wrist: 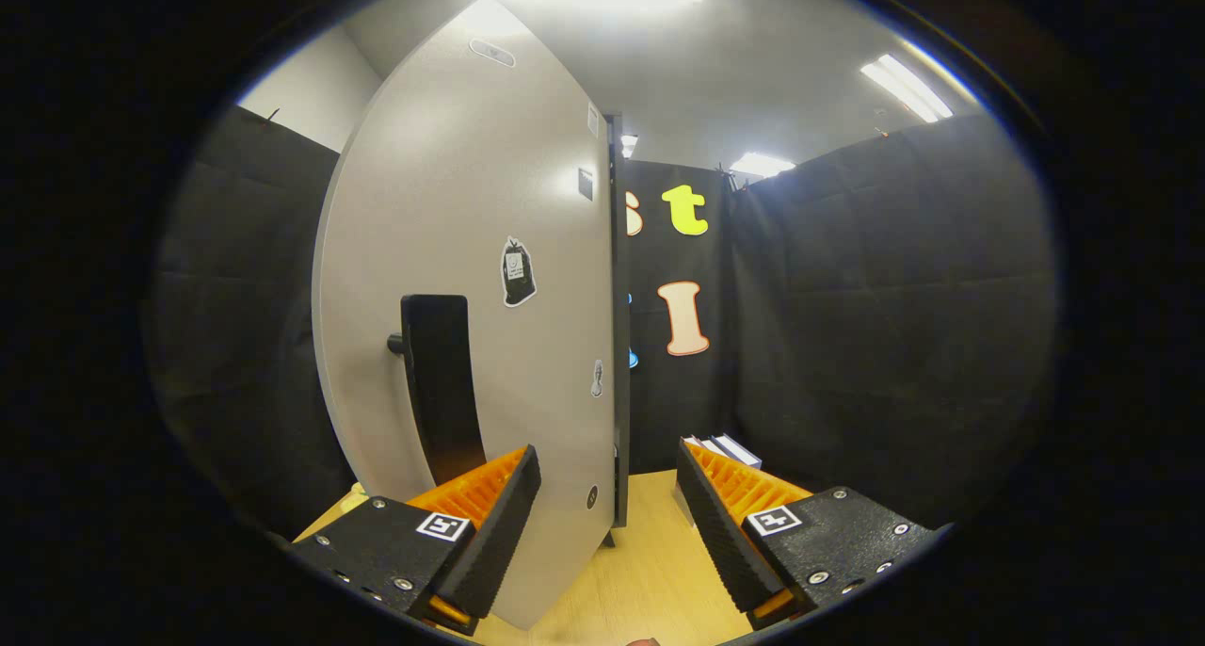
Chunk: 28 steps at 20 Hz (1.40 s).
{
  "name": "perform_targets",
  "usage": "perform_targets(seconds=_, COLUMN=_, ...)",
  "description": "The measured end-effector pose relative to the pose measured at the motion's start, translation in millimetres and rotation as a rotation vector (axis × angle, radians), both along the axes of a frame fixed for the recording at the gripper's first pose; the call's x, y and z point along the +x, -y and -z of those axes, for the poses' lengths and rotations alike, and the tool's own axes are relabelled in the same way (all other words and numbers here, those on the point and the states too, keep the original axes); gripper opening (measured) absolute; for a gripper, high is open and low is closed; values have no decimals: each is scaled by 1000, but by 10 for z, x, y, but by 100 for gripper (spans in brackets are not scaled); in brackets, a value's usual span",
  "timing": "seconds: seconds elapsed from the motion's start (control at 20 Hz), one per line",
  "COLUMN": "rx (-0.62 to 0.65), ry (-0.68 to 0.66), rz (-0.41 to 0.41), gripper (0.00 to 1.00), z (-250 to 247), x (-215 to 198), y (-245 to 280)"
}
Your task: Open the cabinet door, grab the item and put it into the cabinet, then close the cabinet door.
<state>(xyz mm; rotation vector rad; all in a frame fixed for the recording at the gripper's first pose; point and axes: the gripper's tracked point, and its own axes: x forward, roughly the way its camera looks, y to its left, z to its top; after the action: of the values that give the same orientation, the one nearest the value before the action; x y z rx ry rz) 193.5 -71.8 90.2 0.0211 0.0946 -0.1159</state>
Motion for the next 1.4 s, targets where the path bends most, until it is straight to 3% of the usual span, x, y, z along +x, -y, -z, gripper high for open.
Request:
perform_targets(seconds=0.8, rx=12, ry=-27, rz=-205, gripper=93, z=45, x=637, y=-1125)
perform_targets(seconds=1.1, rx=17, ry=-31, rz=-214, gripper=94, z=74, x=583, y=-1185)
perform_targets(seconds=1.4, rx=15, ry=-18, rz=-207, gripper=93, z=41, x=256, y=-1128)
